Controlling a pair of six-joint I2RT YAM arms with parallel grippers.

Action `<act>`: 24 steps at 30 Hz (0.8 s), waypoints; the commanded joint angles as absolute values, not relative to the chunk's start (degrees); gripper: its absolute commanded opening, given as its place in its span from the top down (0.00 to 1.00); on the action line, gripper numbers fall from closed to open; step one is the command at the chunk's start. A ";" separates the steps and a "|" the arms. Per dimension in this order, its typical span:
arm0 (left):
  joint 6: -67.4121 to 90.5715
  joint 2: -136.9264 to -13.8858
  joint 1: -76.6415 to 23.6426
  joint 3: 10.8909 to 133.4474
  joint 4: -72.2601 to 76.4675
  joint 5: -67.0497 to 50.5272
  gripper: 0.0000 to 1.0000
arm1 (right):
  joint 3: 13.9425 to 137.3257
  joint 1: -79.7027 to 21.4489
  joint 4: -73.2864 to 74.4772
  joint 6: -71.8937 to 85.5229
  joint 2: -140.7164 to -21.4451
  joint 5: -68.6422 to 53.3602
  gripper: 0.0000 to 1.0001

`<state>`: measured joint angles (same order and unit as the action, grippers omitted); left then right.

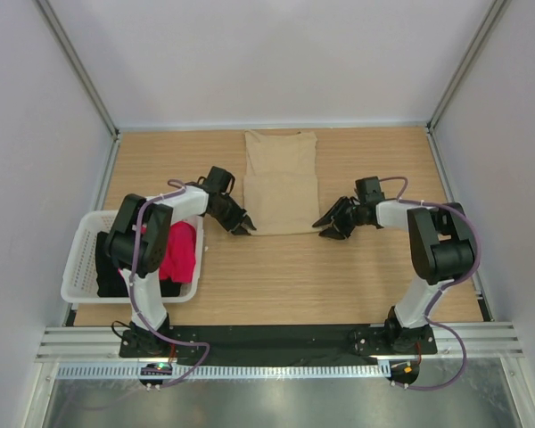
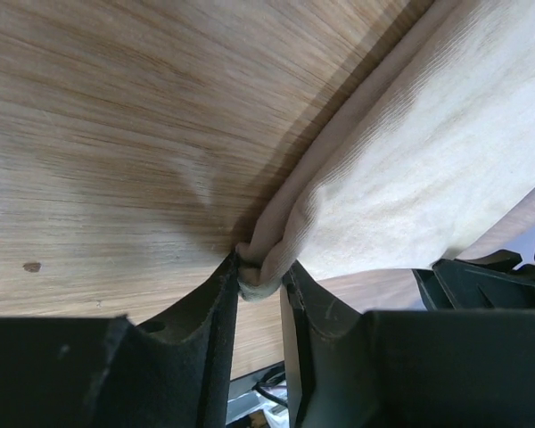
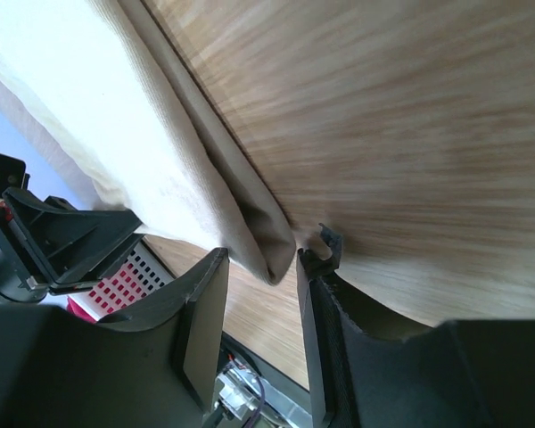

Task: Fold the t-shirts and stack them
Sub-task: Fold the tshirt

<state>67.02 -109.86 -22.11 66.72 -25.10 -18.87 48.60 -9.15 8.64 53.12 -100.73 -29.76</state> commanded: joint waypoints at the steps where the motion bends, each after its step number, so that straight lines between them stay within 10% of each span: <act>1: 65.22 -112.23 -22.06 67.24 -25.40 -15.73 0.74 | 49.13 -9.84 10.72 51.24 -104.67 -22.50 0.56; 16: 62.23 -113.11 -22.06 68.82 -27.33 -16.08 0.78 | 49.40 -9.67 10.99 50.71 -105.91 -21.09 0.62; 19: 60.47 -114.17 -22.06 70.48 -29.17 -16.26 0.95 | 49.13 -9.76 10.11 50.71 -106.70 -21.97 0.89; 24: 56.18 -113.65 -23.38 72.24 -32.25 -14.33 1.00 | 49.92 -9.67 11.51 49.05 -105.65 -22.06 0.99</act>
<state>60.97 -112.66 -22.52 71.18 -28.60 -19.44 51.00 -9.39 8.40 52.34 -103.96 -28.93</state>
